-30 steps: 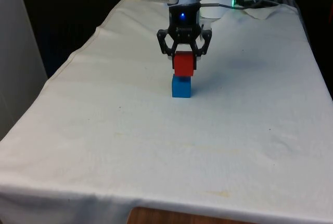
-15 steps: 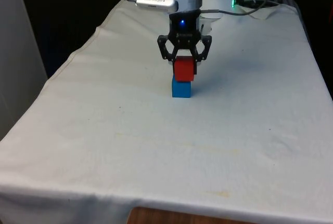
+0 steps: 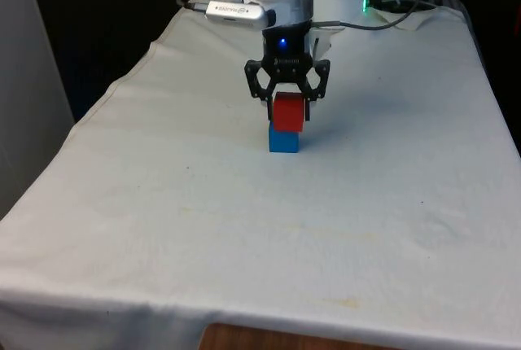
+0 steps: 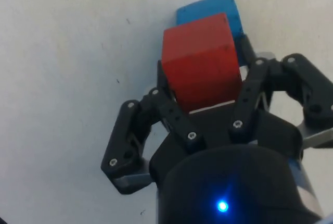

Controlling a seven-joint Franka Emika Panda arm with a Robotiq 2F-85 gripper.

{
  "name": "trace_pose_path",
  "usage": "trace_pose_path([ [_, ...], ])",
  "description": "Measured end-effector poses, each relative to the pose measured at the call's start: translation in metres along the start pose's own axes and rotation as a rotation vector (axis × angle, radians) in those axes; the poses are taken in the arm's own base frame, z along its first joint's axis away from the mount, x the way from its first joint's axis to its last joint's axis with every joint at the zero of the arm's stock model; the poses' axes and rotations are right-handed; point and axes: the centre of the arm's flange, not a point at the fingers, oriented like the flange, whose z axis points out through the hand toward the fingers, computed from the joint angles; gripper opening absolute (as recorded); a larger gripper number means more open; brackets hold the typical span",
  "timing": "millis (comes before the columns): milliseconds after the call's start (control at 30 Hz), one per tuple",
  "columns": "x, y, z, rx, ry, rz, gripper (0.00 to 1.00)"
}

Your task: Stack the two cubes.

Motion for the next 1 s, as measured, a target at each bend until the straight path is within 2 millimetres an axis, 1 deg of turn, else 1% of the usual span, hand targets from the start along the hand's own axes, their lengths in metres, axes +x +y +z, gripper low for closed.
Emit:
trace_pose_path([
  [200,0.000,0.001,0.001,0.000,-0.002,0.000,0.91],
  [233,0.000,0.001,0.001,0.000,-0.002,0.000,0.98],
  [267,0.000,0.001,0.001,0.000,-0.002,0.000,1.00],
  [533,0.000,0.001,0.001,0.000,-0.001,0.002,1.00],
  [633,0.004,0.001,-0.008,0.002,0.011,0.001,1.00],
  [767,0.006,-0.001,-0.026,0.011,0.016,-0.002,1.00],
  [800,0.006,-0.001,-0.026,0.011,0.016,-0.002,1.00],
  [833,0.006,-0.001,-0.034,0.015,0.018,-0.004,1.00],
  [1000,0.008,-0.003,-0.050,0.016,0.027,-0.011,1.00],
])
